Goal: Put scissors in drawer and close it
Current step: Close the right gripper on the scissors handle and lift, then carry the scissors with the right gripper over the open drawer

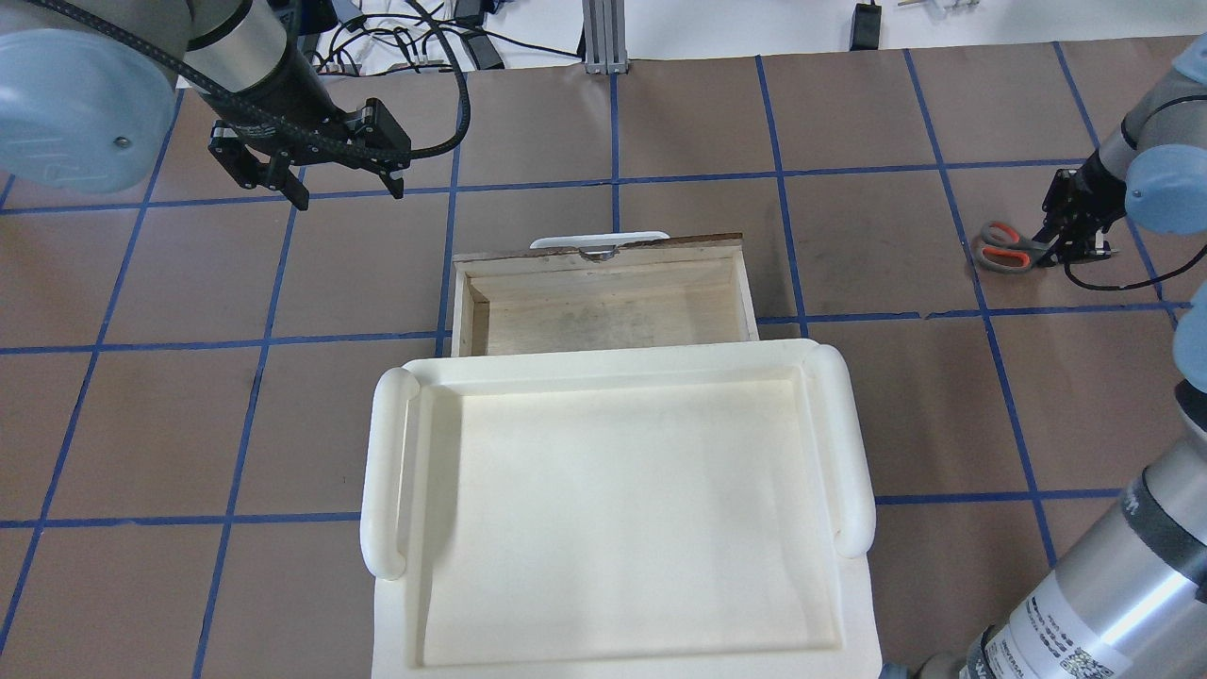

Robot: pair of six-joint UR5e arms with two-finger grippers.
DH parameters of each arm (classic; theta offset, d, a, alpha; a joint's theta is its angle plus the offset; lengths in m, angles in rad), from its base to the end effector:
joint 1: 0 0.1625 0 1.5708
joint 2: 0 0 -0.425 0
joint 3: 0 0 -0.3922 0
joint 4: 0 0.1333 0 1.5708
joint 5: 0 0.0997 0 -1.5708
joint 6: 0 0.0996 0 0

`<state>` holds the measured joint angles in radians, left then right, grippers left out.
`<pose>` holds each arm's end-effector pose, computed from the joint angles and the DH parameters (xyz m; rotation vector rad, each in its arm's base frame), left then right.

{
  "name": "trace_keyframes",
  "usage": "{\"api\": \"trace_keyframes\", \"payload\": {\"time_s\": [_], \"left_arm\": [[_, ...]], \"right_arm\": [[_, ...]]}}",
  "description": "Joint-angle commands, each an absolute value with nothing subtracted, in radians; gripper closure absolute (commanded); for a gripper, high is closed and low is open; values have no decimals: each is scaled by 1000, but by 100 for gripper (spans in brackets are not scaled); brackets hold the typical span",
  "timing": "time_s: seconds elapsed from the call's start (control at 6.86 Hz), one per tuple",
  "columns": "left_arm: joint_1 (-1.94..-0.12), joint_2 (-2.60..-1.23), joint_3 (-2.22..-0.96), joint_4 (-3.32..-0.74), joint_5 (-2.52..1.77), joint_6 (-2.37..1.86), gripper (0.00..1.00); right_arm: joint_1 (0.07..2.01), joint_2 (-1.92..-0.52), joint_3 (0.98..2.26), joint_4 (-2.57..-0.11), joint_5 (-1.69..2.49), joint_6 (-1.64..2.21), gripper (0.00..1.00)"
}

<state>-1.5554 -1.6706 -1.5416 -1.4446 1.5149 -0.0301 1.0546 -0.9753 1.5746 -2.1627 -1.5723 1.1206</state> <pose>-0.1306 -0.5407 0.4640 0.0678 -3.0834 0.0851 -0.2106 -0.6408 0.1928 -2.2909 -2.1444 -0.0104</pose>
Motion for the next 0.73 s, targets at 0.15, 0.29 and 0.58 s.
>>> {"api": "trace_keyframes", "payload": {"time_s": [0.15,0.29,0.58], "left_arm": [[-1552,-1672,-1542,-1445,1520,-23,0],[-1552,-1661,-1542,-1457,1525,-21,0],[-1549,-1683,-1542,-1444,1519,-21,0]], "right_arm": [[1100,-1119,1577,-2030,-1586,1150,100],[1156,-1176,1568,-1902,-1577,1149,100],[1292,-1316,1568,-1737,-1517,1247,100]]}}
